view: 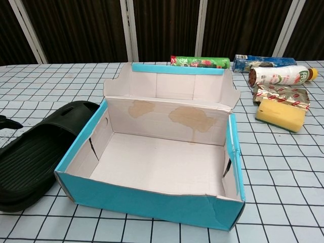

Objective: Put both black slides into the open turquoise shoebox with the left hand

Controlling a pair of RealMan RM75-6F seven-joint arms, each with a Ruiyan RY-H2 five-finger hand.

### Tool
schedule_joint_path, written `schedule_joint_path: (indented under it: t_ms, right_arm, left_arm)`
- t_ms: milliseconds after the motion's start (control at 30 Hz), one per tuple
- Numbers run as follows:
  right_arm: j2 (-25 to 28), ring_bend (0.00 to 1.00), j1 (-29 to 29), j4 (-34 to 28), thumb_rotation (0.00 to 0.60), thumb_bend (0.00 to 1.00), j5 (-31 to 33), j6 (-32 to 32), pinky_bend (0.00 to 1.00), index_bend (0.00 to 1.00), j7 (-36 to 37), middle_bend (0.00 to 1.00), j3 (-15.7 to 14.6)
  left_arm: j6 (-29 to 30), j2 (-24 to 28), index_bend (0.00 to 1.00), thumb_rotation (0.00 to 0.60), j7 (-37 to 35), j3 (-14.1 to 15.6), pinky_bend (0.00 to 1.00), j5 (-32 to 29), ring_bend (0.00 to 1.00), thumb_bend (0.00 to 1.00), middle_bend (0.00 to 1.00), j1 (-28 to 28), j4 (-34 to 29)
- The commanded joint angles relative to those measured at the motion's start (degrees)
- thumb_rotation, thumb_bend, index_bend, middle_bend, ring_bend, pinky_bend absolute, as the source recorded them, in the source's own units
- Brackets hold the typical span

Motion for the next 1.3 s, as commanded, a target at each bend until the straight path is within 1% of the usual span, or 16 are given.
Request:
schedule_joint_path:
  t_ms: [33, 300, 633, 800, 967, 1100, 1200, 1300]
  right_arm:
    - [0.0, 0.13, 0.1, -0.1, 0.6, 0.39, 0.1, -0.2, 0.07, 0.17, -0.1, 0.05, 0.0]
    - [0.0, 0.13, 0.1, -0.2, 0.6, 0.39, 0.3, -0.4, 0.07, 0.17, -0.3, 0.05, -0.1]
    - [0.2, 0.13, 0.3, -0.2, 0.6, 0.39, 0.5, -0.8, 0.07, 0.17, -0.3, 0.05, -0.1]
    - [0.2, 0.13, 0.3, -0.2, 0.6, 0.39, 0.6, -0.8, 0.07, 0.17, -0.3, 0.05, -0.1]
    - [0.2, 0.13, 0.4, -0.4, 0.6, 0.39, 0.5, -1.2, 0.07, 0.17, -0.4, 0.05, -0.2]
    - [0.3, 0.13, 0.5, -0.4, 0.6, 0.39, 0.6, -1.3, 0.07, 0.17, -0.4, 0.05, -0.3]
    - [0.3, 0.13, 0.6, -0.5, 0.6, 0.39, 0.7, -1.6, 0.07, 0.17, -0.5, 0.05, -0.3]
    - [0.3, 0.13, 0.7, -0.4, 0.6, 0.39, 1.0, -1.8, 0.07, 0.17, -0.6, 0.05, -0.2]
  left_arm:
    - [0.3, 0.1, 0.13, 0.6, -0.3, -0.3, 0.07, -0.4, 0.0, 0.13, 0.08, 0.1, -0.2]
    - [-1.2, -0.5, 0.13, 0.6, -2.7, -1.4, 0.07, -1.2, 0.0, 0.13, 0.09, -1.4, -0.7]
    - [-3.0, -1.9, 0.13, 0.598, -2.0, -0.9, 0.07, -1.3, 0.0, 0.12, 0.1, -2.2, 0.2]
    - [-2.6, -1.7, 0.12, 0.578, -1.9, -0.3, 0.07, -0.8, 0.0, 0.11, 0.09, -2.0, 0.2]
    - [-2.5, -2.1, 0.12, 0.578, -1.7, -0.8, 0.07, -1.5, 0.0, 0.11, 0.1, -2.0, 0.4]
    - [-3.5, -2.7, 0.12, 0.579, -2.1, -0.9, 0.07, -2.0, 0.0, 0.11, 0.1, -2.4, 1.4]
    - [-4.5, -3.3, 0.12, 0.581, -2.3, -1.1, 0.07, -2.4, 0.0, 0.11, 0.12, -2.9, 2.0]
    - [-5.2, -3.8, 0.14, 0.582, -2.4, -1.2, 0.07, -2.5, 0.0, 0.11, 0.17, -3.2, 2.7]
